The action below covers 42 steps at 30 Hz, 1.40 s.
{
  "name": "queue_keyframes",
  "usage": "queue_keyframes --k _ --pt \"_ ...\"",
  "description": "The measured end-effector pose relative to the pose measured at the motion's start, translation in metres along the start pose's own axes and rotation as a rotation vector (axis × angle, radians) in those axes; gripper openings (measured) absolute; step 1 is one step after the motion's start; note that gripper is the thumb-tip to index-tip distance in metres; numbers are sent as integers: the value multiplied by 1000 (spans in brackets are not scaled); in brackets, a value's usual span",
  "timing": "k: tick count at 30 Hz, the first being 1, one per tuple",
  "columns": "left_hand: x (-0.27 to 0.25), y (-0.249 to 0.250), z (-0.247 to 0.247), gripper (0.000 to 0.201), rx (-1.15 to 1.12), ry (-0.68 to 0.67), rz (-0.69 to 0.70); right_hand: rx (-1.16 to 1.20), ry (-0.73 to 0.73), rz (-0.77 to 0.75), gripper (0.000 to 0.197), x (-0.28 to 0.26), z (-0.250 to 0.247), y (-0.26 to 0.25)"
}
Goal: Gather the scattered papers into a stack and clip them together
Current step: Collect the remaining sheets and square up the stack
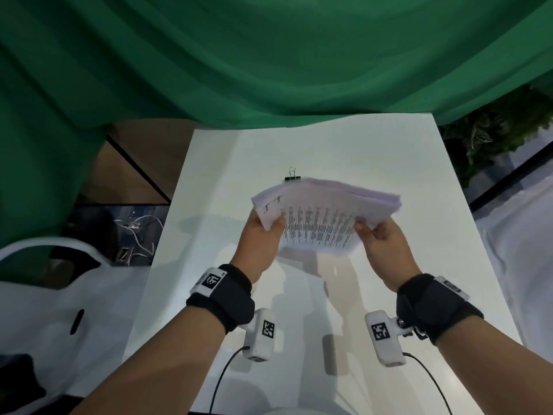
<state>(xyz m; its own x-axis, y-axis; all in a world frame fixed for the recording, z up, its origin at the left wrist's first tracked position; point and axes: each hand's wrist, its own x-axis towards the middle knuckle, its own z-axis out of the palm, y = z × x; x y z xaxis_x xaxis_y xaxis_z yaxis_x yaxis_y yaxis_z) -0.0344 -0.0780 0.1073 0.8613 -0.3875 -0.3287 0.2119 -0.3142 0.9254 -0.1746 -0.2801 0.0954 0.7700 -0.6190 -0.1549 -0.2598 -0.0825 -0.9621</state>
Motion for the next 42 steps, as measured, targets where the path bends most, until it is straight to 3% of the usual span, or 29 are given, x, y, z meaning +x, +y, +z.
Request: queue_keyframes --k 9,15,18,21,26,31,33,36,39,42 --pt "-1 -11 2 33 7 -13 -3 -37 -3 45 30 0 -1 20" --pt "-4 -29 11 31 19 -1 -14 -254 -106 89 30 1 0 37" --pt "-5 -22 12 26 36 14 31 -219 -69 65 31 2 -1 29" --pt "-5 -21 9 35 84 -8 88 -226 -55 39 32 0 -3 27" --pt "-3 -35 2 40 124 15 47 -261 -85 93 31 -5 -1 32" --pt "1 -34 -1 28 125 65 60 -260 -89 97 29 -2 -1 31" --pt "2 -31 -2 14 128 48 57 -259 -92 102 29 0 -1 31" --pt "7 -28 -3 25 119 8 4 -265 -91 109 28 3 -1 32" --pt "12 -24 -7 20 120 -9 72 -258 -88 98 27 8 -3 30" --pt "15 -12 -12 27 23 -49 73 -189 -155 154 22 18 -7 22"
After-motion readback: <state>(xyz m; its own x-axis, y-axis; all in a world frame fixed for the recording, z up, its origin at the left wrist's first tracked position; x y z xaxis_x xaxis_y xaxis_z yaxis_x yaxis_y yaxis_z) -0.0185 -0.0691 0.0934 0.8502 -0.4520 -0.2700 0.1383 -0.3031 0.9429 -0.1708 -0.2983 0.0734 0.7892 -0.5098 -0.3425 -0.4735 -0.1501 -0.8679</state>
